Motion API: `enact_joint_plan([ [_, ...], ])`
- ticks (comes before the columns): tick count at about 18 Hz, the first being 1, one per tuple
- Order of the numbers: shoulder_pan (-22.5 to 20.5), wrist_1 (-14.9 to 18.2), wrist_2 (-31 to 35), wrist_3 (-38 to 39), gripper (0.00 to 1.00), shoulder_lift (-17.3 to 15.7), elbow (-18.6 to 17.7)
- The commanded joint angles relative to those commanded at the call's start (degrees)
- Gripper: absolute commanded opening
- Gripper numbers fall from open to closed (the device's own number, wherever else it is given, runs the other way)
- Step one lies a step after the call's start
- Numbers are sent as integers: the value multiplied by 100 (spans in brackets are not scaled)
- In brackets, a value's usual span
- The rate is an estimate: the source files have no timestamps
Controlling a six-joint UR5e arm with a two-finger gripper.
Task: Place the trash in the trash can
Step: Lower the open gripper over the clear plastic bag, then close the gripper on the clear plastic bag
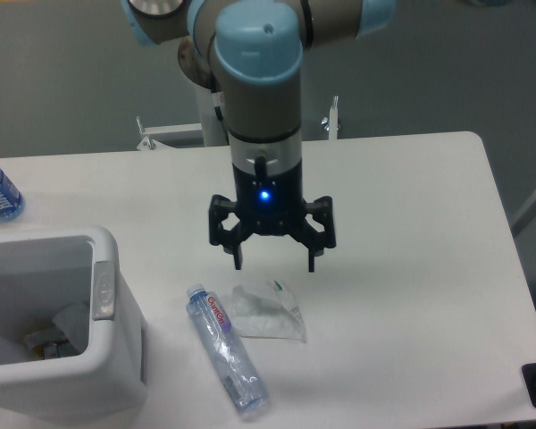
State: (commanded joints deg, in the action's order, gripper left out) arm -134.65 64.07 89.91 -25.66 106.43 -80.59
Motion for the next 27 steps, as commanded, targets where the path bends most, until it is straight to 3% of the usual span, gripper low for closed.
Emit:
enact_joint_plan([
  [5, 9, -132, 238, 105, 100, 308, -158],
  [9, 26, -140, 220, 167, 100, 413, -491],
  [14, 53, -799, 220, 835, 100, 554, -1185],
  [19, 149, -826, 168, 1326, 100, 940, -1240],
  [27, 246, -826, 132, 1371, 99, 1038, -1696],
])
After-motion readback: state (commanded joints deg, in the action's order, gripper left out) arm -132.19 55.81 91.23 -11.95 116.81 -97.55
